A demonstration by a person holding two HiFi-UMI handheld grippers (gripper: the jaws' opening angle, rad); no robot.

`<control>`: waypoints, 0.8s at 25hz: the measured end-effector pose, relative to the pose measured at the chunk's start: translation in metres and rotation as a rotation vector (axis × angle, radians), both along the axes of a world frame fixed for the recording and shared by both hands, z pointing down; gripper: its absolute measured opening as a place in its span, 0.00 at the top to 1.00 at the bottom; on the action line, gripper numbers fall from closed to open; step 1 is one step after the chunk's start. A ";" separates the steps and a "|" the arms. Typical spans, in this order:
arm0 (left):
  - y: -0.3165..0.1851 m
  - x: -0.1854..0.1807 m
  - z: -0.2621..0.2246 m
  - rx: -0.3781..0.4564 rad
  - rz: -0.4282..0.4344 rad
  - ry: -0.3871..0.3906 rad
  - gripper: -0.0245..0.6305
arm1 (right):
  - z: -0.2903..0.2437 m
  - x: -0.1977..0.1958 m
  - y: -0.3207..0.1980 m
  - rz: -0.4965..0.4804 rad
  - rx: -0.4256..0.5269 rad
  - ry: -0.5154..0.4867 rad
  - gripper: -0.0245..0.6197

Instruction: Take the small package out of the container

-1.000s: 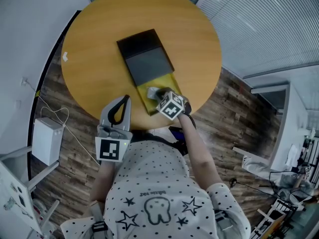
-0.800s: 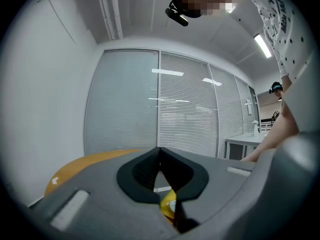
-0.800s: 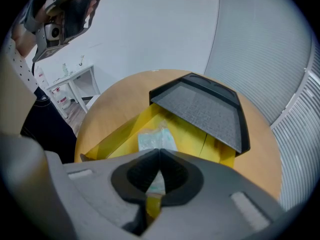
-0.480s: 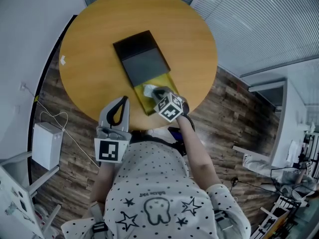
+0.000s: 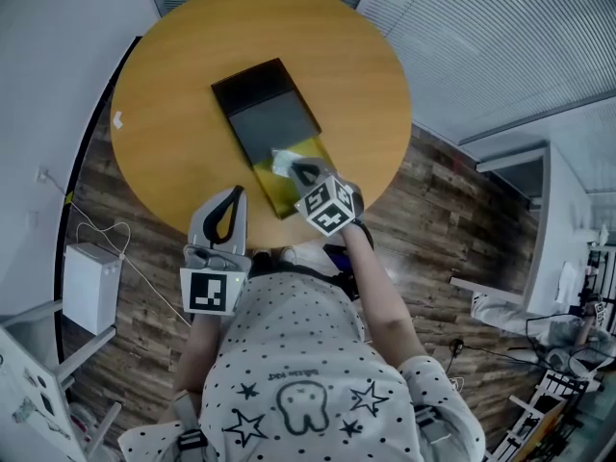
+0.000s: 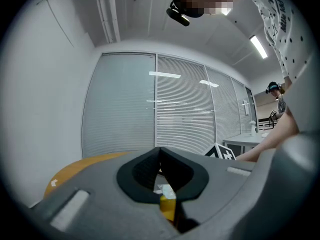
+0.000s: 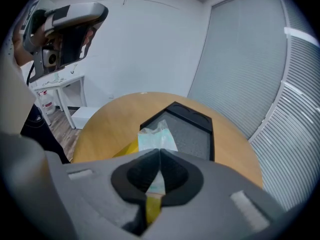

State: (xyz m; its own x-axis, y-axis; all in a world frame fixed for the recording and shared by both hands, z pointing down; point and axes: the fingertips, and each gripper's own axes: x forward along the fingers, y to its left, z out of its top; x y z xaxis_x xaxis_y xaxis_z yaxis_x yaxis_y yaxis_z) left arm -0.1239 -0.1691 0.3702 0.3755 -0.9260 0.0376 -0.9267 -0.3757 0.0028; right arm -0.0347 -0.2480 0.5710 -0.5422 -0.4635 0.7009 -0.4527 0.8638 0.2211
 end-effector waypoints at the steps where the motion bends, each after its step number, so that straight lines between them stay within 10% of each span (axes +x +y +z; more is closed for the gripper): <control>1: 0.002 0.002 0.000 0.002 0.003 0.000 0.95 | -0.006 0.001 -0.001 0.012 0.018 -0.013 0.96; 20: 0.038 0.030 -0.013 0.027 0.049 -0.020 0.95 | -0.128 0.062 0.020 0.275 0.204 -0.400 0.96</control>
